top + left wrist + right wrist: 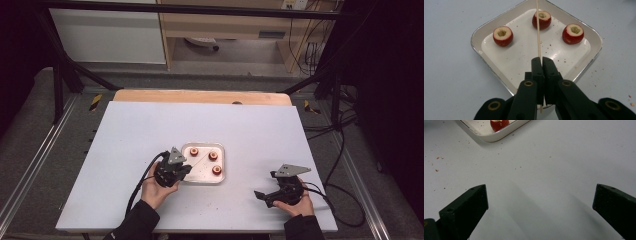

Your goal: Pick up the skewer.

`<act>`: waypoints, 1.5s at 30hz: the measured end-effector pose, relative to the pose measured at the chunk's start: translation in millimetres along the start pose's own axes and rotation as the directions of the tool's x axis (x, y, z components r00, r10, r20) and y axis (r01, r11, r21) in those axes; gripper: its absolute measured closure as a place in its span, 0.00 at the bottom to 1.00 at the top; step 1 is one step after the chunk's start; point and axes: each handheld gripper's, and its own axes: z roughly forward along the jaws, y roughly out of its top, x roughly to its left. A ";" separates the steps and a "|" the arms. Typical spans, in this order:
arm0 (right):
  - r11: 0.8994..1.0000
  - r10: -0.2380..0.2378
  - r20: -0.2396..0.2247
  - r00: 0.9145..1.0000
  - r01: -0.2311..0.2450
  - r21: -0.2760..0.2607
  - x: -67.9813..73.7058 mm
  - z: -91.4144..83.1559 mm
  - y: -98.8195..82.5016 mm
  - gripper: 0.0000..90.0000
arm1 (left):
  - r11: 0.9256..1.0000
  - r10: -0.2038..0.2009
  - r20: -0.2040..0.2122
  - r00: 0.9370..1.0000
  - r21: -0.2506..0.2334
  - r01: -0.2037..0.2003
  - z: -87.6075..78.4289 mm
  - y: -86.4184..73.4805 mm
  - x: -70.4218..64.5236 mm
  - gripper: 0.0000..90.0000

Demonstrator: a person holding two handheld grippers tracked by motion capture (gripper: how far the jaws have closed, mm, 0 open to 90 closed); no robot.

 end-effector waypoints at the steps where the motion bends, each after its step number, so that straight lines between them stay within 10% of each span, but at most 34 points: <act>1: 1.000 -0.003 0.003 1.000 0.003 0.002 1.0 0.1 0.6 0.01 | 1.000 0.005 0.001 1.000 0.000 -0.005 -1.3 0.1 -0.4 0.99; 19: 0.992 -0.122 0.047 0.991 0.121 0.036 20.9 6.4 16.5 0.02 | 0.998 0.066 0.065 0.996 0.004 -0.066 -12.5 3.9 -19.5 0.99; 34: 0.959 -0.277 0.083 0.957 0.270 0.083 39.8 10.3 31.2 0.05 | 0.986 0.158 0.126 0.979 0.040 -0.164 -9.8 9.4 -44.1 0.99; 45: 0.888 -0.456 0.105 0.884 0.443 0.124 58.9 14.3 47.1 0.09 | 0.969 0.216 0.146 0.965 0.089 -0.230 -0.9 19.1 -54.8 0.99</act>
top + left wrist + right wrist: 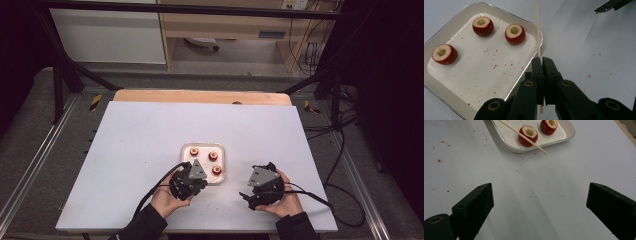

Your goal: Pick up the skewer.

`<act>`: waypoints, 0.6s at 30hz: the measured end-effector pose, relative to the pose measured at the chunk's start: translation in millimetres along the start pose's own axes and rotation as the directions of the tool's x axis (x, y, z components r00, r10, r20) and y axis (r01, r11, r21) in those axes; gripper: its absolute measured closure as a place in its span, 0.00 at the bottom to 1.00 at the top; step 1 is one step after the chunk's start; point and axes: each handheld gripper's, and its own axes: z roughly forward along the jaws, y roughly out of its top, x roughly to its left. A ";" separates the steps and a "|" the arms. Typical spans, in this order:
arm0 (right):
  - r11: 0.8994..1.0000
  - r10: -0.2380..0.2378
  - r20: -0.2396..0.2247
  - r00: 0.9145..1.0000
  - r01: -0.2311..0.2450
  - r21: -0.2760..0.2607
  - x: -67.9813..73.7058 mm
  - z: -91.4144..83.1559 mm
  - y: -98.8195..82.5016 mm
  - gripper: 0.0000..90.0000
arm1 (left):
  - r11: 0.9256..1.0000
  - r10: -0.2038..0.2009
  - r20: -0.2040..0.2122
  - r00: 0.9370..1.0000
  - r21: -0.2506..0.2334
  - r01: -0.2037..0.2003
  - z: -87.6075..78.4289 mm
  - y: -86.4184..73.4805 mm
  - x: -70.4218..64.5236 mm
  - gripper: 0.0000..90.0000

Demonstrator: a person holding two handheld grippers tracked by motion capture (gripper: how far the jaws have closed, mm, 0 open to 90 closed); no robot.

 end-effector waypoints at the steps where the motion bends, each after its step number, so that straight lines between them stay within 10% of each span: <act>1: 1.000 -0.015 0.003 1.000 0.015 -0.001 0.6 -0.1 1.6 0.09 | 1.000 0.000 0.000 1.000 0.000 0.000 0.0 0.0 0.0 0.99; 9: 0.992 -0.127 0.031 0.991 0.126 0.020 5.1 0.3 12.1 0.14 | 0.999 0.024 0.013 1.000 0.023 -0.024 5.3 8.2 -4.3 0.99; 18: 0.963 -0.268 0.017 0.963 0.268 0.009 9.9 5.9 16.5 0.29 | 0.996 0.069 0.038 0.997 0.045 -0.071 13.3 21.0 -15.2 0.99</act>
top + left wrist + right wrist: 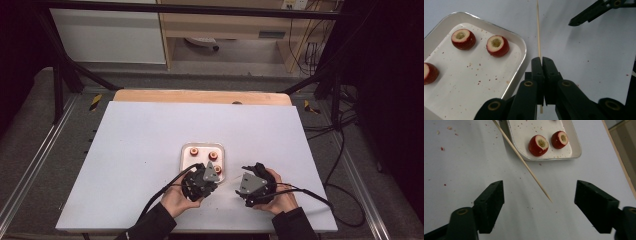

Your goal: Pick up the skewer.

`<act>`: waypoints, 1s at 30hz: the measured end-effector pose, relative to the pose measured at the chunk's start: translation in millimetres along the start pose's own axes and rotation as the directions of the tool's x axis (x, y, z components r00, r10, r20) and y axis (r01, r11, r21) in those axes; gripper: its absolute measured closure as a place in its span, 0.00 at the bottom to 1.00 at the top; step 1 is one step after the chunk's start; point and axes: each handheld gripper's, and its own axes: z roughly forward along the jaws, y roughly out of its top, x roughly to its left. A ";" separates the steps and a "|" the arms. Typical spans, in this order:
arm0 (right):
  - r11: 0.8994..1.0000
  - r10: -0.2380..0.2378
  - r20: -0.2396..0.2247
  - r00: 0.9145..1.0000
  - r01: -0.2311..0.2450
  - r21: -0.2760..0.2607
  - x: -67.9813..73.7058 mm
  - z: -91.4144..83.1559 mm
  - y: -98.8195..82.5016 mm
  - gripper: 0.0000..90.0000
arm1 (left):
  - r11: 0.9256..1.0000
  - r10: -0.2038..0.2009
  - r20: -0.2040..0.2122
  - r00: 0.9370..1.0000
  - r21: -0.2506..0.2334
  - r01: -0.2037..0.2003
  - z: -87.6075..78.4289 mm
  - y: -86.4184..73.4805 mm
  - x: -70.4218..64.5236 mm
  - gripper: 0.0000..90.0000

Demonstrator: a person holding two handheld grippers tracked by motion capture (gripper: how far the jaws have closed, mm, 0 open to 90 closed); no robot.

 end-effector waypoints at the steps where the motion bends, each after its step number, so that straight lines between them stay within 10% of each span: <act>1: 1.000 -0.009 -0.005 1.000 0.009 -0.004 0.7 0.8 0.0 0.32 | 1.000 0.006 0.003 1.000 0.000 -0.006 1.7 2.6 -1.8 0.99; 13: 0.985 -0.174 -0.040 0.984 0.174 -0.001 4.5 7.8 -1.3 0.55 | 1.000 0.018 0.036 0.999 0.015 -0.018 8.2 15.8 -7.5 0.99; 30: 0.926 -0.377 -0.062 0.924 0.378 0.004 9.2 11.0 -0.8 0.88 | 0.999 0.045 0.057 0.997 0.025 -0.046 13.2 22.0 -10.7 0.99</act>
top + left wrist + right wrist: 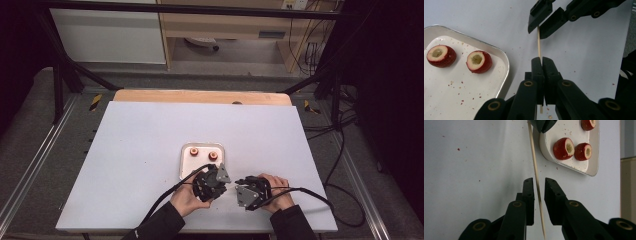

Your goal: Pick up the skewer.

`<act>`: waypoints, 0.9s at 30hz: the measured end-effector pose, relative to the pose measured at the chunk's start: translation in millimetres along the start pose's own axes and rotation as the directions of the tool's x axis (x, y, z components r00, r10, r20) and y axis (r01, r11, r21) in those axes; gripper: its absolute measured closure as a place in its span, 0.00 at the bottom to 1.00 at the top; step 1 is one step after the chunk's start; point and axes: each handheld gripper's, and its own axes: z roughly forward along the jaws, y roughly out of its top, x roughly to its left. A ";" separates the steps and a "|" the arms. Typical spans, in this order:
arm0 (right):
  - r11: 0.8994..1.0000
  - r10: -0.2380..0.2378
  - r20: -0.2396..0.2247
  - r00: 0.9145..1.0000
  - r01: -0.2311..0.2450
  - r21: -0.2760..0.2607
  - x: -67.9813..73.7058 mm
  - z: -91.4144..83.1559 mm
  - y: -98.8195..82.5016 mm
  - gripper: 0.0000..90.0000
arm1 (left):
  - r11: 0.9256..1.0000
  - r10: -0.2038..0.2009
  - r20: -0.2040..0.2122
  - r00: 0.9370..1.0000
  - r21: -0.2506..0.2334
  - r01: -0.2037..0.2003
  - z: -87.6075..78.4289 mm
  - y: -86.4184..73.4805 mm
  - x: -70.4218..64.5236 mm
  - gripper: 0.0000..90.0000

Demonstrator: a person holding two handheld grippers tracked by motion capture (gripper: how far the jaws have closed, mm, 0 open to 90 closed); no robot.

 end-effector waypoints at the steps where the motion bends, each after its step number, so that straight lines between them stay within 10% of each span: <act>1: 1.000 -0.007 -0.002 1.000 0.007 0.002 0.3 0.2 0.1 0.89 | 1.000 0.002 0.001 1.000 0.000 -0.002 -0.2 0.0 -0.1 0.99; 18: 0.991 -0.122 0.002 0.993 0.121 0.065 0.5 -0.4 3.9 0.99 | 1.000 -0.009 0.022 1.000 0.013 0.009 -2.7 -0.4 4.8 0.92; 27: 0.975 -0.192 0.020 0.981 0.188 0.119 -4.6 -1.8 11.8 0.99 | 0.990 -0.069 0.047 0.997 0.130 0.062 -1.5 4.7 13.7 0.82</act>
